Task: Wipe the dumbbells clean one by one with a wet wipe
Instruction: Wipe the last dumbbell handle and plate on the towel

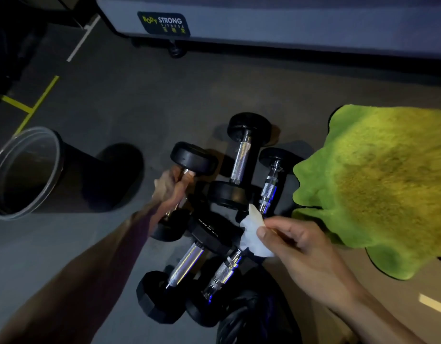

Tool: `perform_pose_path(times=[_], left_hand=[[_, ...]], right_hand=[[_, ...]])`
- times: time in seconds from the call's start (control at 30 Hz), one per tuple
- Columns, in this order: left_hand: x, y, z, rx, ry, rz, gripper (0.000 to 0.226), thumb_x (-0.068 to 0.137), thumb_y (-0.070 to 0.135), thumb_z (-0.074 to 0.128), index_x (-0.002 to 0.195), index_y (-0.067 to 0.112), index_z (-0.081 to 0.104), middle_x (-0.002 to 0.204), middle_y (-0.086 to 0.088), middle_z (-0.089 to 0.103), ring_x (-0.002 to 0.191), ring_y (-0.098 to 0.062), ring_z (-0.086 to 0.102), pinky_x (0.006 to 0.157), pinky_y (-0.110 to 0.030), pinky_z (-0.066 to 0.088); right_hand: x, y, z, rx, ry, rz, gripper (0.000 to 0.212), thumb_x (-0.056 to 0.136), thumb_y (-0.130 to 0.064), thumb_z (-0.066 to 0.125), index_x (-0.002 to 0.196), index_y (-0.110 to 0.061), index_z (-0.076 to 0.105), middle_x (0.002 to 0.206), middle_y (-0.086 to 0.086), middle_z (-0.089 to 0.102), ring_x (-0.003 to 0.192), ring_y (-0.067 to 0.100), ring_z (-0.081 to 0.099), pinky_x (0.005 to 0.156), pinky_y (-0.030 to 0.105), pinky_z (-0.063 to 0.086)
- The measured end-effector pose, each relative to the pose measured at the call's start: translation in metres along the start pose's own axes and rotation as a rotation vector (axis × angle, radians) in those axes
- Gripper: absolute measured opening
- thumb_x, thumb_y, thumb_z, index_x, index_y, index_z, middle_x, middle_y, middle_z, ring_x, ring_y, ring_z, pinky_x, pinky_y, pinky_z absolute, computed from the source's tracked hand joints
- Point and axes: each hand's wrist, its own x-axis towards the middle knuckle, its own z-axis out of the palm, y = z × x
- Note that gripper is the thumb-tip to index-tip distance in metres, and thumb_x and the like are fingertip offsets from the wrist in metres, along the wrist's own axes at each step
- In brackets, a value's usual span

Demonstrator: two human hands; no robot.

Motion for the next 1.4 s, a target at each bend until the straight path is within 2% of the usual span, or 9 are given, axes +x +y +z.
perform_pose_path(times=[0.13,0.27,0.43,0.6,0.8,1.0,1.2,1.3,1.4], left_hand=[[-0.016,0.029,-0.035,-0.258,0.063,0.102,0.042,0.086,0.048,0.062,0.060,0.015,0.057,0.047,0.010,0.056,0.049,0.003,0.047,0.051,-0.025,0.040],[-0.047,0.079,-0.072,-0.364,0.048,0.321,0.036,0.099,0.019,0.061,0.065,0.007,0.062,0.059,-0.028,0.063,0.052,-0.023,0.061,0.056,-0.029,0.045],[-0.096,0.165,-0.093,-0.523,0.138,0.639,0.018,0.094,0.023,0.061,0.077,0.015,0.061,0.062,0.008,0.066,0.059,-0.011,0.060,0.057,-0.032,0.045],[-0.146,0.268,-0.103,-0.827,0.080,0.894,0.025,0.094,0.017,0.066,0.088,-0.007,0.067,0.074,-0.015,0.069,0.076,-0.035,0.066,0.071,-0.048,0.053],[-0.195,0.348,-0.076,-1.067,0.047,0.832,0.014,0.095,0.017,0.068,0.088,0.009,0.076,0.087,-0.004,0.079,0.087,-0.012,0.075,0.085,-0.027,0.058],[-0.207,0.369,-0.018,-0.950,0.033,0.631,0.038,0.089,0.046,0.071,0.100,0.010,0.075,0.086,-0.008,0.079,0.080,-0.015,0.073,0.079,-0.040,0.057],[-0.196,0.365,-0.012,-0.918,-0.017,0.603,0.040,0.079,0.052,0.078,0.101,0.018,0.074,0.094,0.002,0.081,0.091,-0.015,0.077,0.089,-0.041,0.061],[-0.191,0.364,-0.014,-1.001,-0.077,0.567,0.039,0.068,0.052,0.086,0.094,0.024,0.074,0.096,-0.005,0.082,0.097,-0.023,0.078,0.096,-0.046,0.061],[-0.191,0.368,-0.021,-1.062,-0.131,0.510,0.034,0.072,0.036,0.090,0.095,0.016,0.074,0.095,-0.009,0.081,0.088,-0.016,0.076,0.082,-0.031,0.060]], right_hand=[[-0.009,-0.014,0.001,0.001,0.020,-0.030,0.027,0.100,-0.030,0.067,0.074,-0.027,0.064,0.065,-0.010,0.040,0.064,0.005,0.037,0.058,0.027,0.031],[-0.019,-0.036,-0.008,0.023,0.083,-0.071,0.037,0.098,-0.047,0.067,0.089,-0.012,0.067,0.069,0.001,0.049,0.070,0.008,0.044,0.062,0.030,0.034],[-0.039,-0.084,-0.029,0.042,0.288,-0.152,0.016,0.088,-0.038,0.071,0.074,-0.031,0.074,0.055,-0.016,0.046,0.055,-0.003,0.040,0.051,0.016,0.031],[-0.068,-0.120,-0.059,0.168,0.503,-0.250,0.015,0.083,-0.036,0.068,0.086,-0.030,0.081,0.075,0.003,0.071,0.075,0.006,0.057,0.069,0.021,0.047],[-0.108,-0.115,-0.099,0.324,0.831,-0.290,0.020,0.079,-0.041,0.072,0.089,-0.027,0.083,0.079,0.001,0.078,0.073,0.021,0.065,0.060,0.026,0.056],[-0.119,-0.093,-0.100,0.296,0.911,-0.268,0.014,0.095,-0.025,0.070,0.094,-0.029,0.083,0.093,0.000,0.081,0.089,0.023,0.072,0.091,0.046,0.054],[-0.122,-0.088,-0.113,0.202,0.958,-0.241,0.019,0.100,-0.018,0.067,0.091,-0.026,0.082,0.084,-0.010,0.080,0.077,0.002,0.068,0.072,0.015,0.053],[-0.112,-0.091,-0.120,0.138,0.969,-0.289,0.018,0.100,-0.019,0.069,0.095,-0.031,0.081,0.084,0.010,0.077,0.079,0.008,0.063,0.074,0.023,0.050],[-0.099,-0.101,-0.129,0.136,0.943,-0.383,0.022,0.099,-0.011,0.069,0.114,-0.026,0.077,0.103,-0.005,0.082,0.100,0.006,0.075,0.085,0.020,0.056]])
